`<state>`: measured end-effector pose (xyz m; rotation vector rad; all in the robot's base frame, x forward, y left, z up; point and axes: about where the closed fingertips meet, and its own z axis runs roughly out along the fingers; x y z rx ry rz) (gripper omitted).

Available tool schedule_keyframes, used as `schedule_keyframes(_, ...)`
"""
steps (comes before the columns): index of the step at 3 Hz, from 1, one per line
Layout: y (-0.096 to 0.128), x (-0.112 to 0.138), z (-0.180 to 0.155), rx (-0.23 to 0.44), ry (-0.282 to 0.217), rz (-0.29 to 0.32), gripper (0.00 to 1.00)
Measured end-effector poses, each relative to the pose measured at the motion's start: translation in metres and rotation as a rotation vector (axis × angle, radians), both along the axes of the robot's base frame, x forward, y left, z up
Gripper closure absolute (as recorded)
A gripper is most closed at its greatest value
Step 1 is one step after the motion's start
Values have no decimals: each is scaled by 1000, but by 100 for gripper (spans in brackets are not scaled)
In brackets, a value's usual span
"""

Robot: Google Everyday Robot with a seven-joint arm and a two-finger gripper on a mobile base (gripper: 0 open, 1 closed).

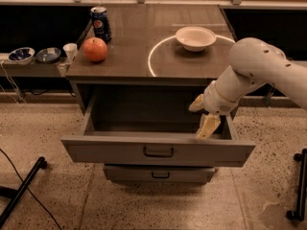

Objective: Open top drawer

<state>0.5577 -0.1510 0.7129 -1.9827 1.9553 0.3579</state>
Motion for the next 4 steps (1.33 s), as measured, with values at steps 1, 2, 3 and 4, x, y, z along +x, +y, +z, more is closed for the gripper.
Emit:
schedule_keyframes(1, 1, 5, -3, 10, 7, 2, 29)
schedule_keyframes(2, 10, 11, -21, -8, 19, 14, 34)
schedule_keyframes(3, 10, 11, -17, -8, 20, 14, 38)
schedule_keyframes(4, 11, 14, -16, -5, 20, 15, 39)
